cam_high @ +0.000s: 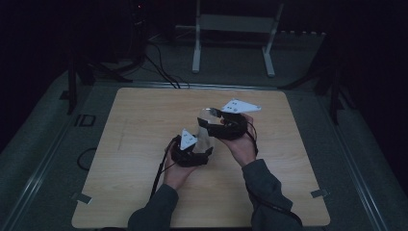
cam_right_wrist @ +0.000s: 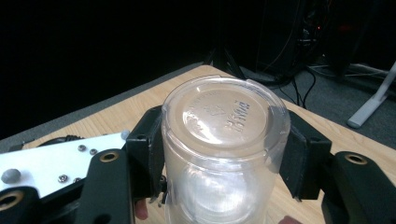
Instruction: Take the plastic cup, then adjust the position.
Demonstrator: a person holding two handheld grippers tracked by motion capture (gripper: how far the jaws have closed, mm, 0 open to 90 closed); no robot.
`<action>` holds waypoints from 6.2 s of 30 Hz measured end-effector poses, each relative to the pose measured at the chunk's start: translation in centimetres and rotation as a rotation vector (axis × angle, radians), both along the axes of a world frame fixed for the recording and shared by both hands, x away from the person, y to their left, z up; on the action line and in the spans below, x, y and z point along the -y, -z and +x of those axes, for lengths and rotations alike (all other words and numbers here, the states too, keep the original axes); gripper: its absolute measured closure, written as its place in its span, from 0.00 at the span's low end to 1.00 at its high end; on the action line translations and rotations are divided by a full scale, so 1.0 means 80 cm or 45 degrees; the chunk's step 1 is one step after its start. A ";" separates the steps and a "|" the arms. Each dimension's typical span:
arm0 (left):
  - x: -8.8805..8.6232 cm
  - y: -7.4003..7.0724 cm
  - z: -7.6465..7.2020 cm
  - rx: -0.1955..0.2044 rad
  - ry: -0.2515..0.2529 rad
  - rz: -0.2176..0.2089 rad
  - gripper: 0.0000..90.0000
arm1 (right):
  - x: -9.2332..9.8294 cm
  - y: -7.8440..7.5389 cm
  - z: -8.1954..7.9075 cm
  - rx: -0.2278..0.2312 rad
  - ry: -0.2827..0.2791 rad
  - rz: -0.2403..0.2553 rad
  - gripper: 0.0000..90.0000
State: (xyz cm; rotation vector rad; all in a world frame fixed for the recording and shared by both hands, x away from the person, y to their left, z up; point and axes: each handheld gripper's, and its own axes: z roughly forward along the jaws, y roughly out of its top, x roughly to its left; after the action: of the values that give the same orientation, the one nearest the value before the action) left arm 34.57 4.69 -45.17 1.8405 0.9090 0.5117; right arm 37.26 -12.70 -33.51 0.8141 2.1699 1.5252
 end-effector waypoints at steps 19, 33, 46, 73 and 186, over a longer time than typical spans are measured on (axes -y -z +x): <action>-0.005 0.000 -0.004 0.010 -0.012 -0.004 0.23 | 0.007 -0.028 -0.008 0.055 -0.001 0.073 0.45; -0.012 0.001 -0.010 0.011 -0.009 -0.006 0.23 | 0.025 -0.042 -0.014 0.081 0.019 0.111 0.45; -0.019 -0.001 -0.023 0.042 0.032 -0.035 0.23 | 0.056 -0.046 -0.023 0.095 0.070 0.119 0.45; -0.023 -0.005 -0.038 0.083 0.107 -0.040 0.24 | 0.115 -0.009 -0.035 0.024 0.192 0.095 0.45; 0.098 -0.007 -0.033 0.251 0.326 -0.153 0.26 | 0.162 0.098 -0.043 -0.467 0.101 0.607 0.46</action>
State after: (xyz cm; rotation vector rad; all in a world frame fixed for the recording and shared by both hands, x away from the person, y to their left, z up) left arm 31.92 -3.13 -44.63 1.7307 0.5503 0.4584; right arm 33.86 -25.65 -41.35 1.4109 1.9895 2.0166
